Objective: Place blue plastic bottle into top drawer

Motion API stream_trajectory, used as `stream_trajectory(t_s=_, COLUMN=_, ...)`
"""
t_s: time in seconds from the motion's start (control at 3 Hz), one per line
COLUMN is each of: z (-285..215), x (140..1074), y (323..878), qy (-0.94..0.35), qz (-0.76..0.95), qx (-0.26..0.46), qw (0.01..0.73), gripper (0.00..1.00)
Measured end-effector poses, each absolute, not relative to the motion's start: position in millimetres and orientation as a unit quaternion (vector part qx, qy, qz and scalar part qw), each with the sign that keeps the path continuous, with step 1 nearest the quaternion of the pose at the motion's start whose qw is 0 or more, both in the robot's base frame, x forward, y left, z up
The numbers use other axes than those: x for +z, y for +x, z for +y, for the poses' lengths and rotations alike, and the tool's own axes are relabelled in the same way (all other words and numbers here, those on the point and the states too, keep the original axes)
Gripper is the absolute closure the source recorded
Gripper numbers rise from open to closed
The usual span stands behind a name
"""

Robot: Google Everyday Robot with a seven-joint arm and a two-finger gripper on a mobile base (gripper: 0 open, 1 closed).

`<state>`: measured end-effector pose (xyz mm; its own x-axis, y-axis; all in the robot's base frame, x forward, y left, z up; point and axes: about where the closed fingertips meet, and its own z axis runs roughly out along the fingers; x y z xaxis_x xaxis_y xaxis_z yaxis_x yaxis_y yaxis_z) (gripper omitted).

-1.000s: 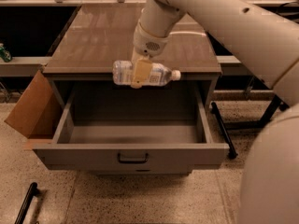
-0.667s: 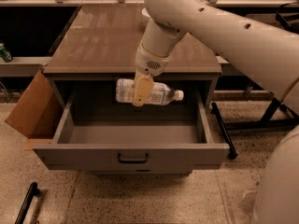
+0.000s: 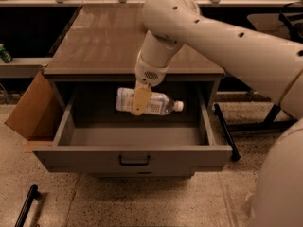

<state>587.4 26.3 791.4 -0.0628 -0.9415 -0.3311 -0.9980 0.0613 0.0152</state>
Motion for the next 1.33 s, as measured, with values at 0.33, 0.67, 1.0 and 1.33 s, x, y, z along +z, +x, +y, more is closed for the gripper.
stream_trajectory(t_s=0.33, z=30.7, x=753.2, y=577.4, qy=-0.636, qz=0.757, qx=0.126, qw=0.079, gripper=1.0)
stream_trajectory(t_s=0.67, z=23.9, x=725.0, y=572.9, qy=-0.581, qz=0.804, qx=0.115, qw=0.059, gripper=1.0)
stream_trajectory(t_s=1.0, z=18.8, x=695.9, y=574.6, qy=-0.531, qz=0.839, qx=0.109, qw=0.052, gripper=1.0)
stream_trajectory(t_s=1.33, z=17.8, x=668.5, y=581.1, qy=-0.503, qz=0.855, qx=0.113, qw=0.053, gripper=1.0)
